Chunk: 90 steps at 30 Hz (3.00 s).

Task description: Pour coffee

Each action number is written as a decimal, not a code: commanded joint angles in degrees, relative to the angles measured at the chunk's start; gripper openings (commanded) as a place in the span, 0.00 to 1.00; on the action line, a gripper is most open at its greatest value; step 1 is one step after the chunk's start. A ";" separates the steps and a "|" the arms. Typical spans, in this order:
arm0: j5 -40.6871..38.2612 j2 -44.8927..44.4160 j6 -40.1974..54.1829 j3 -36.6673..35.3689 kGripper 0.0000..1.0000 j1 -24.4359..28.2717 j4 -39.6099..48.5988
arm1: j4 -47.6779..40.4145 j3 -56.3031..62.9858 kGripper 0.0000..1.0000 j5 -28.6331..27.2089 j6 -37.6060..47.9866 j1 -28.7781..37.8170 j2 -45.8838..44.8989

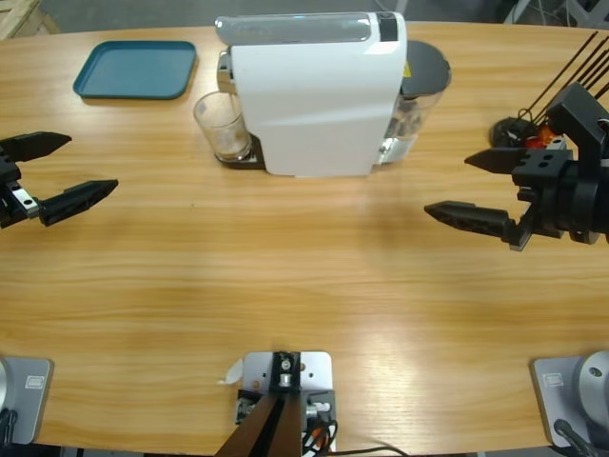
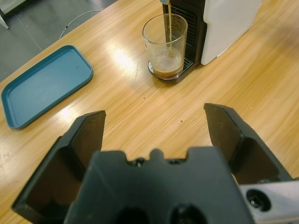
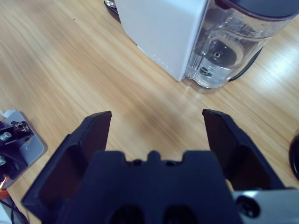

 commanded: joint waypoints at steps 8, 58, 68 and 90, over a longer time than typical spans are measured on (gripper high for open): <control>-0.79 0.34 0.99 1.98 0.90 -0.16 -0.73 | -0.38 2.11 0.86 -1.03 0.66 0.55 0.60; -4.59 1.28 2.28 2.33 0.87 -0.14 -0.73 | -0.38 2.11 0.87 -1.11 0.75 0.55 0.60; -4.60 1.74 2.22 2.24 0.87 -0.16 -0.73 | -0.38 2.13 0.87 -1.03 0.83 0.55 0.60; -4.76 2.39 2.28 2.15 0.87 -0.16 -0.73 | -0.38 2.11 0.87 -0.99 0.92 0.54 1.04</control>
